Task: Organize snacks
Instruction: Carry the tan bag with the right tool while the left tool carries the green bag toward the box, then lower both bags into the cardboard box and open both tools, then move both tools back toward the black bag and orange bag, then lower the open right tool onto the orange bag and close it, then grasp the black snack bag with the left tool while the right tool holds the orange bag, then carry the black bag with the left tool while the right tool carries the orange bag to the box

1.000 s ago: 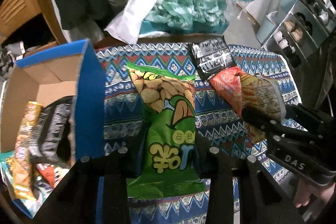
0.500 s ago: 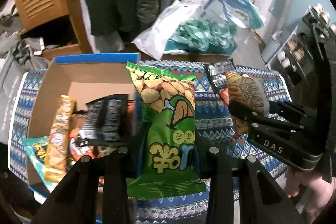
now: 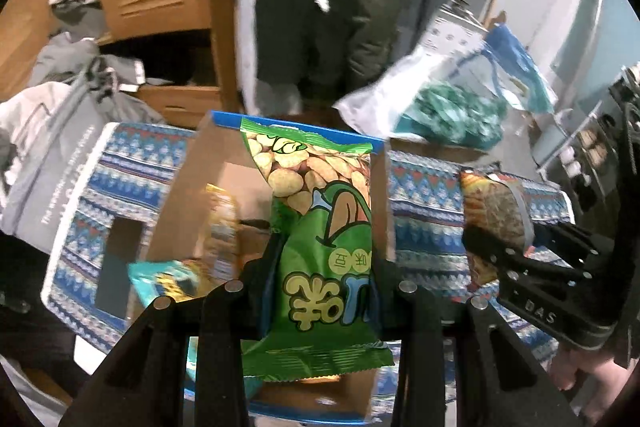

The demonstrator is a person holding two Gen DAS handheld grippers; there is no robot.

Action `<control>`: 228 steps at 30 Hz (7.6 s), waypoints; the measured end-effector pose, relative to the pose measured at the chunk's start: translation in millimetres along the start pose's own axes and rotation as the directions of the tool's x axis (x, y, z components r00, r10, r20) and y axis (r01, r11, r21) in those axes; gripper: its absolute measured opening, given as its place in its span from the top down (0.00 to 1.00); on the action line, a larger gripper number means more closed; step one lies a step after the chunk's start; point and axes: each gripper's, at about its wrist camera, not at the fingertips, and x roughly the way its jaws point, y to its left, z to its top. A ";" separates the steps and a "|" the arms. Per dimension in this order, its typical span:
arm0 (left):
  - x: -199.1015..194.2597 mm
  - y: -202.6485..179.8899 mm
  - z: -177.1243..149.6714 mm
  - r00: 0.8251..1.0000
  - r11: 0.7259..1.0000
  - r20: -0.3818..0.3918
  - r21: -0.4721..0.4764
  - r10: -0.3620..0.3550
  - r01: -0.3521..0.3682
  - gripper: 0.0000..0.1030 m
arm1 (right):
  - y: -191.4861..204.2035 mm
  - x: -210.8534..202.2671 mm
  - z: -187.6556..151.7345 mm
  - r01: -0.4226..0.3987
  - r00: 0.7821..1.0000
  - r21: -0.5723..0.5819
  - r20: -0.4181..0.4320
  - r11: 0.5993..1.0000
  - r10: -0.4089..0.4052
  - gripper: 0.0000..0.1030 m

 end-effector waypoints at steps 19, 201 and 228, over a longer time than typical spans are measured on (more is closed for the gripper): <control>31.4 57.9 3.2 0.997 0.995 -0.023 -0.071 0.071 -0.073 0.64 | 81.5 41.3 26.6 -0.037 0.999 -0.123 -0.044 0.992 0.032 0.54; 248.8 -294.2 13.1 0.947 0.857 -0.308 0.459 -0.095 0.235 0.22 | -350.3 47.8 -92.7 0.199 0.960 0.328 -0.255 0.923 -0.117 0.47; 268.4 -333.3 8.4 0.970 0.907 -0.241 0.408 -0.004 0.105 0.32 | -351.8 33.0 -110.9 0.212 0.962 0.370 -0.243 0.905 -0.125 0.47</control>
